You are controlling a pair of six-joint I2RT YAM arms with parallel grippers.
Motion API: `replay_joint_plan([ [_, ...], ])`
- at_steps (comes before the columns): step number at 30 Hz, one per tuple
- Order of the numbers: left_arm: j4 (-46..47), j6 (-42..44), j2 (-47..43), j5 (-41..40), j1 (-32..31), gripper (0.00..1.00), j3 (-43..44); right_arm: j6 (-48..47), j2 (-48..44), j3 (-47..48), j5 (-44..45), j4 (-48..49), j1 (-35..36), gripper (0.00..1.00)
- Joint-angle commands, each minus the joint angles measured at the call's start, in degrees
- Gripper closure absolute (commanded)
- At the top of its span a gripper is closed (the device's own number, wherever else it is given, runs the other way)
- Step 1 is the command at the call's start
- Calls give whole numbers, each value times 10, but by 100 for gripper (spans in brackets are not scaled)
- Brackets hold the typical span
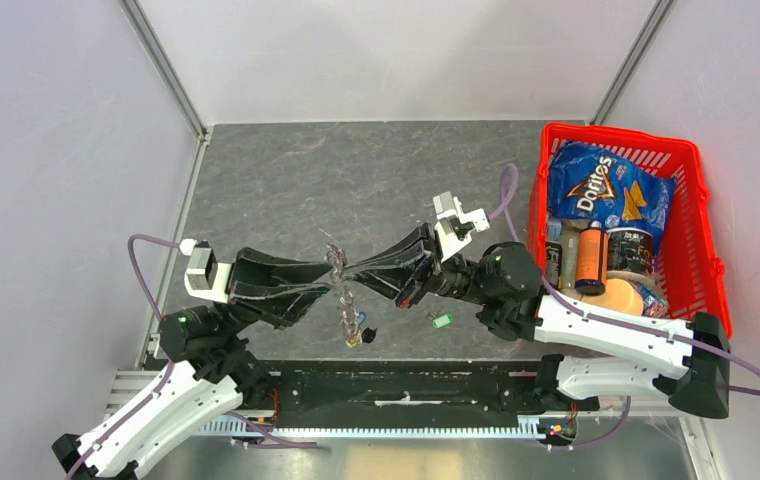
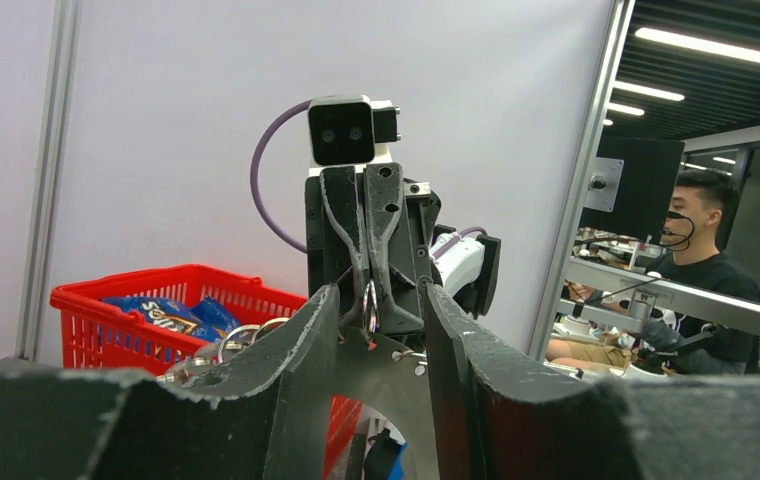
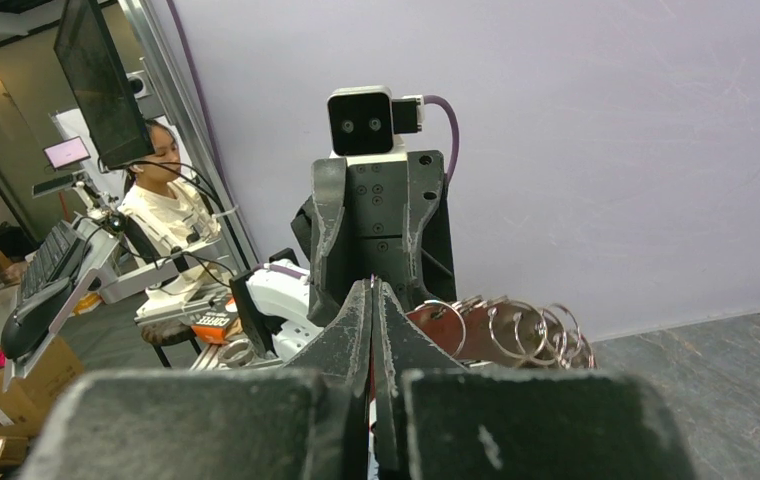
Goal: Put the keys on the keyring
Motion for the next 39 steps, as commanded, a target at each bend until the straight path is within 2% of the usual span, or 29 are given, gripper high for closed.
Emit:
replay_joint_plan([
  [1, 20, -14, 1, -4, 1, 58, 2, 2, 1, 29, 4, 52, 0, 100],
  [6, 13, -11, 3, -5, 1, 62, 2, 2, 1, 32, 3, 51, -1, 100],
  [14, 12, -13, 15, 7, 1, 75, 7, 3, -2, 37, -3, 46, 0, 100],
  [16, 8, -12, 18, 9, 1, 80, 10, 3, -2, 39, -3, 45, 0, 100],
  [20, 6, -11, 21, 16, 1, 97, 15, 4, -2, 40, -5, 44, 0, 100],
  [26, -14, -7, 21, 32, 1, 98, 32, 4, -9, 40, -8, 26, 0, 100],
  [30, -75, 8, 22, 63, 0, 98, 68, -13, -29, 72, -10, -97, 0, 100],
  [31, -92, 11, 21, 70, 1, 98, 76, -19, -35, 81, -13, -137, -1, 94],
  [32, -113, 16, 20, 79, 1, 98, 86, -28, -43, 94, -19, -173, 0, 83],
  [34, -157, 29, 17, 94, 1, 98, 108, -43, -55, 124, -22, -271, -1, 72],
  [39, -263, 66, 13, 124, 1, 98, 152, -74, -86, 198, -28, -451, -1, 57],
])
